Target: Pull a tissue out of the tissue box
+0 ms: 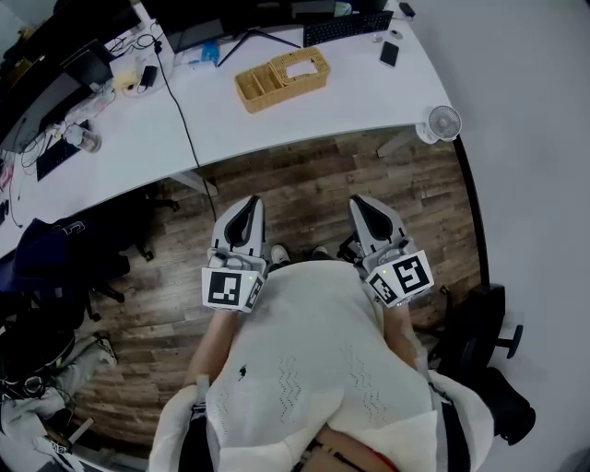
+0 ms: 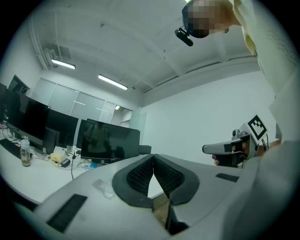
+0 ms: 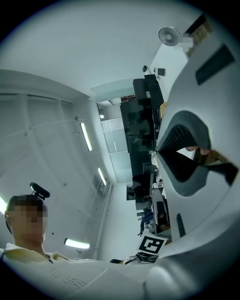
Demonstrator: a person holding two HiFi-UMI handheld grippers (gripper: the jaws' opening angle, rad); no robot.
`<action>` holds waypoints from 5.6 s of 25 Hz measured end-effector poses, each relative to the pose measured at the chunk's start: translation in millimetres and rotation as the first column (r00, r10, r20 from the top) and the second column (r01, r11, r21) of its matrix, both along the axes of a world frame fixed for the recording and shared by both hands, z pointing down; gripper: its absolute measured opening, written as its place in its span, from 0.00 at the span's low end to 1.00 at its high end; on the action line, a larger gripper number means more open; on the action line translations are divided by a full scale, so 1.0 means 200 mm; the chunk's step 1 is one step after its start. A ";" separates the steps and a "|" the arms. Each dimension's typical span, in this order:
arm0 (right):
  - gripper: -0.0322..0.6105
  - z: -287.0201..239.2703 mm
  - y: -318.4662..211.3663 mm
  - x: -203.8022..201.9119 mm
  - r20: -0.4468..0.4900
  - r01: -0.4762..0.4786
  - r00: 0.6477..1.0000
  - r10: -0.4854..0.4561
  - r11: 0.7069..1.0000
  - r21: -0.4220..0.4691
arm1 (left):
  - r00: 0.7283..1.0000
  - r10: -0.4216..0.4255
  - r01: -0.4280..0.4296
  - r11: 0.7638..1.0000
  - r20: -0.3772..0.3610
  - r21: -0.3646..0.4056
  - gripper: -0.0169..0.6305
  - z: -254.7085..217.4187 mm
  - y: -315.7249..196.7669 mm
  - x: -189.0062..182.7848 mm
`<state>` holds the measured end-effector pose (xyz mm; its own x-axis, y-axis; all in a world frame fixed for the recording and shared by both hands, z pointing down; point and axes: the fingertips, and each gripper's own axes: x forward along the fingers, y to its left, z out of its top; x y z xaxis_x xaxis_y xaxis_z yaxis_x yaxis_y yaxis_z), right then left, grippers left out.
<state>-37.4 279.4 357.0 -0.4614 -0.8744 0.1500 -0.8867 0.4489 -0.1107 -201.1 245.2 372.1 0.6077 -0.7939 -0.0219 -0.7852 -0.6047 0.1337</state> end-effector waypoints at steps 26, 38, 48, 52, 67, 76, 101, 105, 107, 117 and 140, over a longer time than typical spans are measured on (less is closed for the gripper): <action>0.05 0.06 -0.29 -0.02 0.010 0.029 1.000 -0.029 0.999 0.031 | 0.999 -0.009 0.010 1.000 0.042 -0.012 0.05 0.07 -0.24 -0.01; 0.05 0.10 -0.82 0.11 -0.004 0.075 0.997 -0.075 0.997 0.010 | 0.999 -0.011 0.012 1.000 0.048 -0.012 0.05 0.06 -0.71 0.19; 0.05 0.06 -1.26 0.23 -0.058 0.174 0.983 -0.174 0.985 -0.007 | 0.996 -0.086 0.087 0.996 0.035 -0.026 0.05 0.02 -1.11 0.34; 0.05 0.04 -1.41 0.31 -0.078 0.200 0.977 -0.200 0.980 -0.004 | 0.995 -0.097 0.098 0.995 0.036 -0.024 0.05 0.00 -1.25 0.44; 0.05 0.09 -1.70 0.59 -0.077 0.273 0.959 -0.274 0.962 -0.015 | 0.992 -0.114 0.114 0.993 0.059 -0.010 0.05 0.04 -1.52 0.78; 0.05 0.10 -1.76 0.61 -0.053 0.287 0.956 -0.287 0.958 -0.016 | 0.990 -0.100 0.104 0.994 0.100 -0.031 0.05 0.10 -1.59 0.81; 0.05 0.15 -1.78 0.50 -0.111 0.103 0.987 -0.114 0.990 -0.098 | 0.930 0.187 -0.132 0.973 0.315 -0.187 0.05 0.54 -1.80 0.80; 0.05 0.16 -1.77 0.51 -0.135 0.052 0.989 -0.066 0.993 -0.104 | 0.914 0.230 -0.161 0.962 0.333 -0.221 0.19 0.63 -1.83 0.81; 0.05 0.16 -1.75 0.51 -0.140 0.025 0.989 -0.040 0.994 -0.108 | 0.903 0.249 -0.172 0.956 0.349 -0.237 0.19 0.68 -1.85 0.83; 0.05 0.20 -1.70 0.56 -0.142 -0.092 0.987 0.073 0.986 -0.136 | 0.799 0.340 -0.148 0.911 0.497 -0.385 0.19 1.02 -1.93 0.87; 0.05 0.30 -1.73 0.64 -0.157 -0.223 0.968 0.193 0.953 -0.203 | 0.616 0.477 -0.194 0.863 0.627 -0.466 0.21 1.29 -2.06 1.00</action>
<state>90.2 -66.6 416.7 -0.2350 -0.8880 0.3953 -0.9712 0.2308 -0.0591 -2.1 -166.9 630.2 0.5450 -0.3994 0.7372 -0.4688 -0.8741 -0.1270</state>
